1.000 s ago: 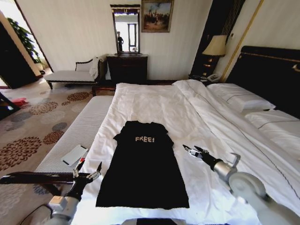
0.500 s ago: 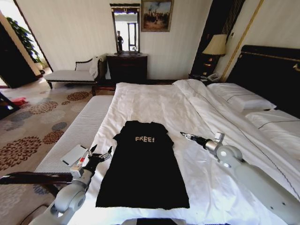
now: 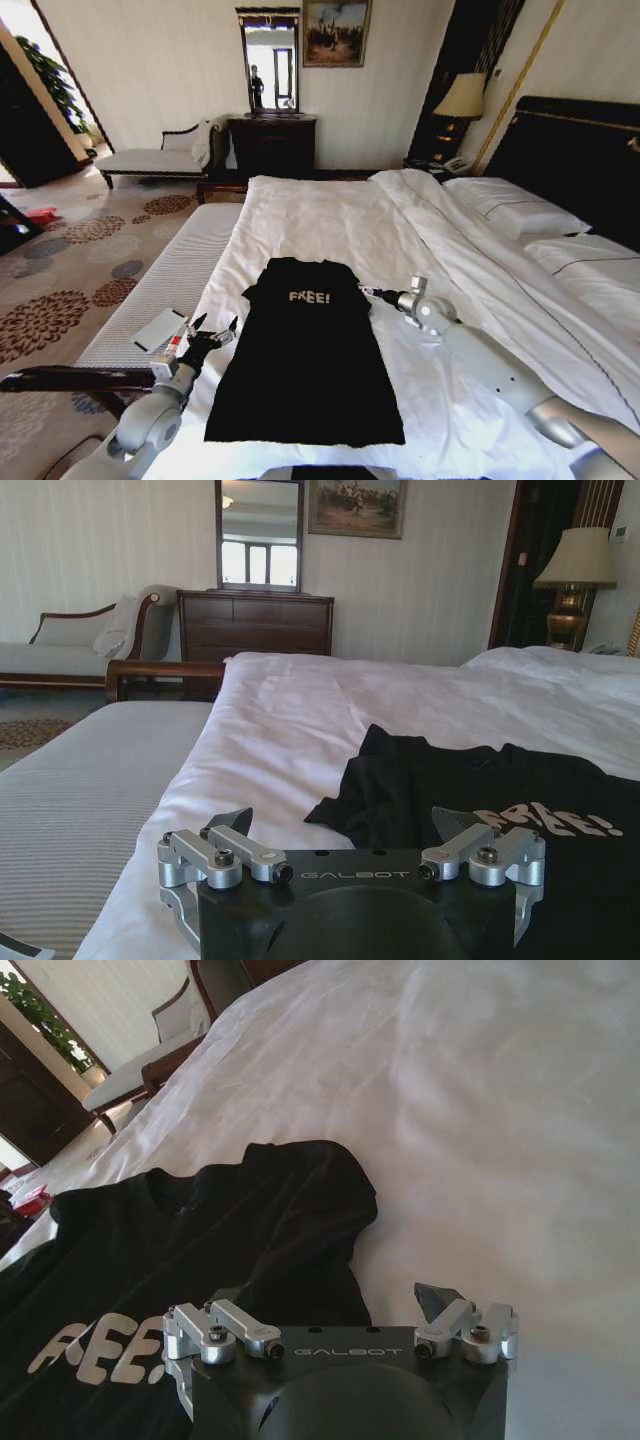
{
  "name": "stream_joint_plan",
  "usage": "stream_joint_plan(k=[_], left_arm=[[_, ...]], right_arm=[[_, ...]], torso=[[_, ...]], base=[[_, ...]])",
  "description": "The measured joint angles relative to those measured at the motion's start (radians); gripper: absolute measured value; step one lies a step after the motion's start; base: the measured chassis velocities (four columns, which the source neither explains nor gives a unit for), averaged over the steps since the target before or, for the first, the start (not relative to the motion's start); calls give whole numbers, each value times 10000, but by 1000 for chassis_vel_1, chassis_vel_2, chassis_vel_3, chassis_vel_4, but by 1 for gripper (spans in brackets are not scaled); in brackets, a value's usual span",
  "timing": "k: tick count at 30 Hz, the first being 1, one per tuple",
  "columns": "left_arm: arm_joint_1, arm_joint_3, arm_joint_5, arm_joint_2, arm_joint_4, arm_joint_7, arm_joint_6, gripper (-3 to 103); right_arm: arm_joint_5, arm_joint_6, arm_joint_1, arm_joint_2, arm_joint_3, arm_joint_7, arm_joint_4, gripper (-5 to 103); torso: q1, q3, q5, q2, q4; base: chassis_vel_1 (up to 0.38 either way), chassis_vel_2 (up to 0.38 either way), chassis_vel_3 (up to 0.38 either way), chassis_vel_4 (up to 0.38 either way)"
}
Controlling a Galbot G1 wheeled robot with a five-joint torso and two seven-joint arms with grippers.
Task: Fold the clothes on the bed.
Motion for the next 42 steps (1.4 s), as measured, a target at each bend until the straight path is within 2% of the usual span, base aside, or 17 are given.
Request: stream_joint_plan(k=[6, 12, 15, 16, 19, 22, 25, 26, 29, 30, 31, 34, 42], left_arm=[[-7, 21, 6, 7, 24, 4, -4, 100], [-36, 50, 24, -57, 64, 0, -4, 100], [34, 51, 78, -192, 65, 8, -20, 100], [34, 51, 78, -192, 65, 8, -20, 100], [99, 32, 122, -249, 99, 61, -79, 100], [105, 15, 137, -271, 118, 67, -102, 100], [152, -63, 131, -265, 102, 74, -121, 100], [152, -63, 131, -265, 102, 74, -121, 100], [189, -156, 92, -255, 91, 90, -151, 100], [189, -167, 88, -260, 91, 94, -160, 100], [188, -171, 87, -267, 93, 99, -166, 100], [170, -169, 79, -290, 97, 100, -169, 100], [133, -120, 79, -408, 162, 103, -190, 100]], right_arm=[[-140, 0, 2, 104, 26, -129, -394, 84], [-276, 43, -25, 128, 9, -212, -415, 71], [-304, 60, -75, 49, 6, -144, -175, 60], [-304, 60, -75, 49, 6, -144, -175, 60], [-362, 72, -154, -42, 5, -96, -38, 46], [-441, 102, -199, -63, -8, -105, -9, 41], [-579, 175, -225, -31, -48, -112, -15, 25], [-579, 175, -225, -31, -48, -112, -15, 25], [-664, 211, -274, -13, -59, -107, -20, 9], [-697, 221, -303, -15, -59, -106, -9, 9], [-717, 228, -321, -16, -59, -104, -2, 4], [-736, 243, -333, -17, -54, -87, 6, 1], [-671, 336, -216, -179, 61, 7, 6, 0]], torso=[[0, 0, 0, 0, -1], [0, 0, 1, 0, -1], [0, 0, 0, 0, 2], [0, 0, 0, 0, 2], [0, 0, 0, 0, 1], [0, 0, 1, 0, -1], [0, 0, 1, 0, 0], [0, 0, 1, 0, 0], [0, 0, 1, 0, 1], [0, 0, 1, 0, 0], [0, 0, 2, 0, 0], [0, 0, 1, 0, 0], [0, 0, 2, 0, 0]], base=[[0, 0, 0, 0], [0, 0, 0, 0], [0, 0, 0, 0], [0, 0, 0, 0], [0, 0, 0, 0], [0, 0, 0, 0], [0, 0, 0, 0], [0, 0, 0, 0], [0, 0, 0, 0], [0, 0, 0, 0], [0, 0, 0, 0], [0, 0, 0, 0], [0, 0, 0, 0]])
